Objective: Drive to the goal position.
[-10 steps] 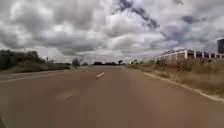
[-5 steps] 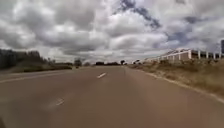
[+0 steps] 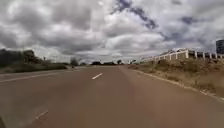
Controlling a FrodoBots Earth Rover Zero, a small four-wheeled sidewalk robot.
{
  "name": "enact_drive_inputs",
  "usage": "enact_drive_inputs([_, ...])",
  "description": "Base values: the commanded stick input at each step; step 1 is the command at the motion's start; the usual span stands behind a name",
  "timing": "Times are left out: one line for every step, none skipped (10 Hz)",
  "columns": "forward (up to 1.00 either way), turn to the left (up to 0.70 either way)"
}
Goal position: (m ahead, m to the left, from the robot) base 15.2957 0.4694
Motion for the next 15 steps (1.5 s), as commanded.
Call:
enact_drive_inputs([0.85,0.00])
enact_drive_inputs([0.85,0.00])
enact_drive_inputs([0.85,0.00])
enact_drive_inputs([0.85,0.00])
enact_drive_inputs([0.85,0.00])
enact_drive_inputs([0.85,0.00])
enact_drive_inputs([0.85,0.00])
enact_drive_inputs([0.85,0.00])
enact_drive_inputs([0.85,0.00])
enact_drive_inputs([0.85,0.00])
enact_drive_inputs([0.85,0.00])
enact_drive_inputs([0.85,0.00])
enact_drive_inputs([0.85,0.00])
enact_drive_inputs([0.85,-0.01])
enact_drive_inputs([0.85,-0.03])
